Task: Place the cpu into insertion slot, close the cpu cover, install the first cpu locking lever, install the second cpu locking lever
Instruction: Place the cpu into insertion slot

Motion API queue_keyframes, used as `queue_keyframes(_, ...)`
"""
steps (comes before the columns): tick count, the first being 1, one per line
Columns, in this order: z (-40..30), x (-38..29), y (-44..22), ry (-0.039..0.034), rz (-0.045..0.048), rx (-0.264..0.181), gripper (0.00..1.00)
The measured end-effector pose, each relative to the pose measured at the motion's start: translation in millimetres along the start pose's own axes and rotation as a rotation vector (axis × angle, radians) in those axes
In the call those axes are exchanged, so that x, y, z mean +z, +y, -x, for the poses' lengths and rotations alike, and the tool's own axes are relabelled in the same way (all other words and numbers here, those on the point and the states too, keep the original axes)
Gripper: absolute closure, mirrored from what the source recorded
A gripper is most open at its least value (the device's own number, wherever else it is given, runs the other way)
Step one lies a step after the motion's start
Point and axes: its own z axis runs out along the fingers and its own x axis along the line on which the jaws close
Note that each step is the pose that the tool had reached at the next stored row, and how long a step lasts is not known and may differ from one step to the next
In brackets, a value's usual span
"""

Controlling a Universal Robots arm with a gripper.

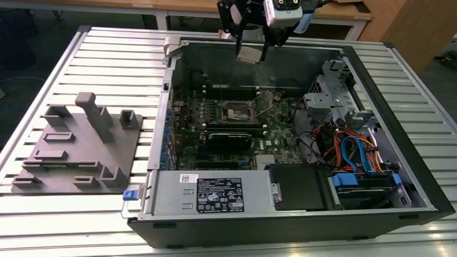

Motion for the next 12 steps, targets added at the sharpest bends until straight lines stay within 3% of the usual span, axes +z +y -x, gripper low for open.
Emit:
queue_keyframes(6,0.0,0.1,0.0,-0.0057,0.0012,0.064,0.46)
queue_keyframes(12,0.0,0.1,0.0,-0.0058,0.0012,0.065,0.46)
